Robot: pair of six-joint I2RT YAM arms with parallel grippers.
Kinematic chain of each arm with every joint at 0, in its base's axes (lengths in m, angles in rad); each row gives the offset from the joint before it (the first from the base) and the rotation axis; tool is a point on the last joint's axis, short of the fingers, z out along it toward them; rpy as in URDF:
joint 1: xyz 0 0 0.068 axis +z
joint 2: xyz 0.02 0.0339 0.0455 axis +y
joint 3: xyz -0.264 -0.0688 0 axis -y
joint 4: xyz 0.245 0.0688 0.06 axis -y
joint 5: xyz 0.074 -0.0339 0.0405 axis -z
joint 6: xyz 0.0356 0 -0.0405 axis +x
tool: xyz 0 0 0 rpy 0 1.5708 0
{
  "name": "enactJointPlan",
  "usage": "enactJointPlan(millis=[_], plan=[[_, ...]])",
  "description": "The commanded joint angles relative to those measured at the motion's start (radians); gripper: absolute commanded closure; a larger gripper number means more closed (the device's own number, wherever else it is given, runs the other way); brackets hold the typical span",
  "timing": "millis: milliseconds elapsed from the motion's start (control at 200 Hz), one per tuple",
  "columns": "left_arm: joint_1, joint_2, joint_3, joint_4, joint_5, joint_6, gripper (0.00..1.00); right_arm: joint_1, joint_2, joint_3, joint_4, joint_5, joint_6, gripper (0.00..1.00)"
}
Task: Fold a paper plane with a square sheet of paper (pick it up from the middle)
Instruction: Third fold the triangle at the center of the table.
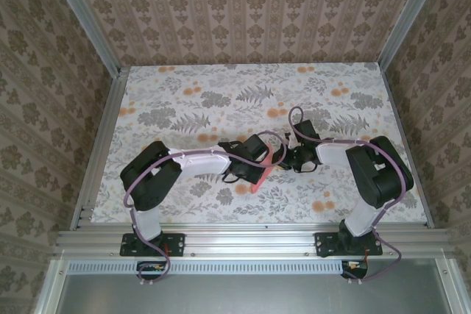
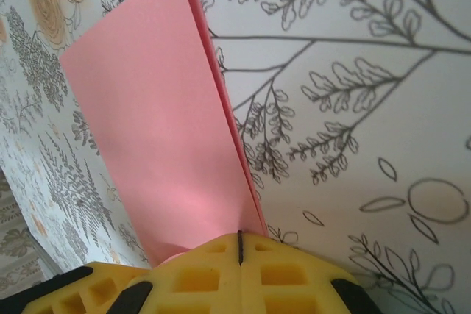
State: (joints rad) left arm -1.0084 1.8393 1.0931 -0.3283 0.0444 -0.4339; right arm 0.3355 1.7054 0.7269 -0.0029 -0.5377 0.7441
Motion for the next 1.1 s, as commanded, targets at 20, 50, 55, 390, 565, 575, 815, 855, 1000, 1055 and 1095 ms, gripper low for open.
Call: enactJointPlan(millis=[20, 50, 55, 390, 565, 575, 815, 855, 1000, 1055, 1095], plan=[[-0.008, 0.011, -0.016, -0.049, -0.022, -0.012, 0.99, -0.011, 0.050, -0.045, 0.005, 0.048, 0.019, 0.94], [-0.008, 0.009, -0.017, -0.049, -0.024, -0.014, 0.99, -0.011, 0.037, -0.045, 0.004, 0.044, 0.020, 0.94], [-0.007, 0.008, -0.017, -0.050, -0.024, -0.013, 0.99, -0.011, 0.034, -0.044, 0.003, 0.043, 0.020, 0.94], [-0.008, 0.003, -0.022, -0.039, -0.032, -0.040, 0.99, 0.009, -0.159, -0.069, 0.023, -0.065, 0.078, 0.93], [-0.007, 0.011, -0.018, -0.042, -0.029, -0.041, 0.99, 0.051, -0.136, -0.132, 0.131, -0.066, 0.150, 0.93], [-0.008, 0.011, -0.017, -0.041, -0.029, -0.041, 0.99, 0.054, -0.132, -0.136, 0.142, -0.067, 0.155, 0.93], [-0.008, 0.011, -0.020, -0.045, -0.027, -0.037, 1.00, 0.085, -0.083, -0.152, 0.206, -0.065, 0.181, 0.93], [-0.008, 0.008, -0.022, -0.046, -0.028, -0.037, 0.99, 0.085, -0.085, -0.152, 0.199, -0.057, 0.179, 0.93], [-0.008, 0.006, -0.024, -0.043, -0.029, -0.037, 0.99, 0.095, -0.094, -0.138, 0.192, -0.065, 0.176, 0.93], [-0.008, 0.006, -0.025, -0.039, -0.029, -0.038, 0.99, 0.101, -0.092, -0.131, 0.184, -0.065, 0.176, 0.93], [-0.009, 0.007, -0.021, -0.037, -0.028, -0.038, 0.99, 0.106, -0.088, -0.128, 0.180, -0.061, 0.175, 0.93]])
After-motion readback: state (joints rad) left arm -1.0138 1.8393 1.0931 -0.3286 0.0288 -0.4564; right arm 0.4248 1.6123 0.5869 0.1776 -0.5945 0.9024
